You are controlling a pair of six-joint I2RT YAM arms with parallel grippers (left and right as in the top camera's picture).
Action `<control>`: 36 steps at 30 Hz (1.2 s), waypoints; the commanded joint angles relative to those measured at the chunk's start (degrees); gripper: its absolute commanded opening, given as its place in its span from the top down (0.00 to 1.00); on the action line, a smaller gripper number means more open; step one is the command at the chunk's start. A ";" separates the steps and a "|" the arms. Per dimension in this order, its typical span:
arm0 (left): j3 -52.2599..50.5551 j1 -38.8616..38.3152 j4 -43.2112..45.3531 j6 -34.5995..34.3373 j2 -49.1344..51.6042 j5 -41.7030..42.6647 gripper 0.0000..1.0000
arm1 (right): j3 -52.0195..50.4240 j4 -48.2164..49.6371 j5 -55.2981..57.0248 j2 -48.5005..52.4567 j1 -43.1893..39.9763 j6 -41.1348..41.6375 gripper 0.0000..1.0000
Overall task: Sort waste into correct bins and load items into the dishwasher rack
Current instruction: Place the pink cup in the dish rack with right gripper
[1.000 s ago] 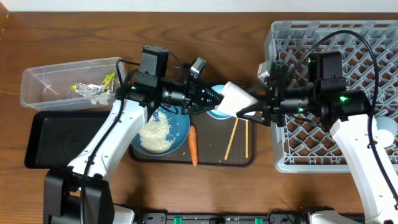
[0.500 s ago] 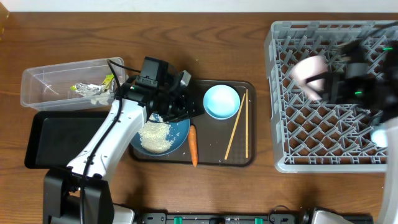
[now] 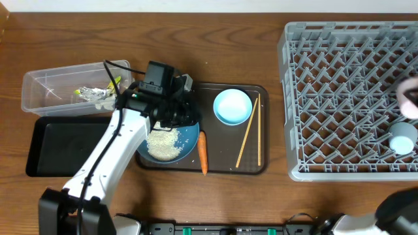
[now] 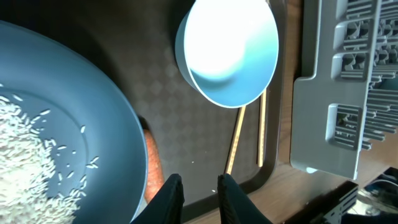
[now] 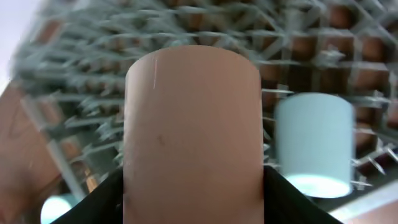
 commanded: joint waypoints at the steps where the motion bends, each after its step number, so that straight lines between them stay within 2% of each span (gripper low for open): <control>1: 0.42 0.09 -0.31 1.84 -1.22 -1.97 0.79 | 1.55 0.35 -0.28 3.19 -3.39 4.31 0.78; 10: 0.42 0.07 -0.35 1.84 -1.20 -1.97 0.79 | 1.53 4.02 -2.03 10.01 -8.83 8.24 0.79; 14: 0.42 0.07 -0.66 1.84 -1.20 -1.97 0.79 | 1.53 5.95 -1.99 11.06 -9.66 8.55 0.70; 15: 0.42 0.07 -0.79 1.84 -1.20 -1.97 0.79 | 1.53 6.23 -1.99 11.17 -9.64 8.55 0.66; 17: 0.42 0.07 -1.18 1.84 -1.20 -1.97 0.79 | 1.49 7.19 -2.16 11.50 -9.57 8.57 0.29; 18: 0.42 0.07 -1.25 1.84 -1.20 -1.97 0.79 | 1.46 8.15 -2.75 11.56 -9.53 8.55 0.15; 19: 0.42 0.07 -1.36 1.84 -1.20 -1.97 0.79 | 1.44 9.42 -3.69 11.63 -9.46 8.55 0.05; 20: 0.42 0.07 -1.40 1.84 -1.20 -1.97 0.79 | 1.44 10.47 -4.76 11.63 -9.38 8.52 0.01; 30: 0.42 0.07 -1.42 1.81 -1.20 -1.97 0.79 | 1.46 12.52 -20.61 11.56 -9.16 7.80 0.01; 36: 0.42 0.07 -1.42 1.84 -1.20 -1.97 0.79 | 1.46 6.91 -22.82 9.92 -7.15 -0.44 0.06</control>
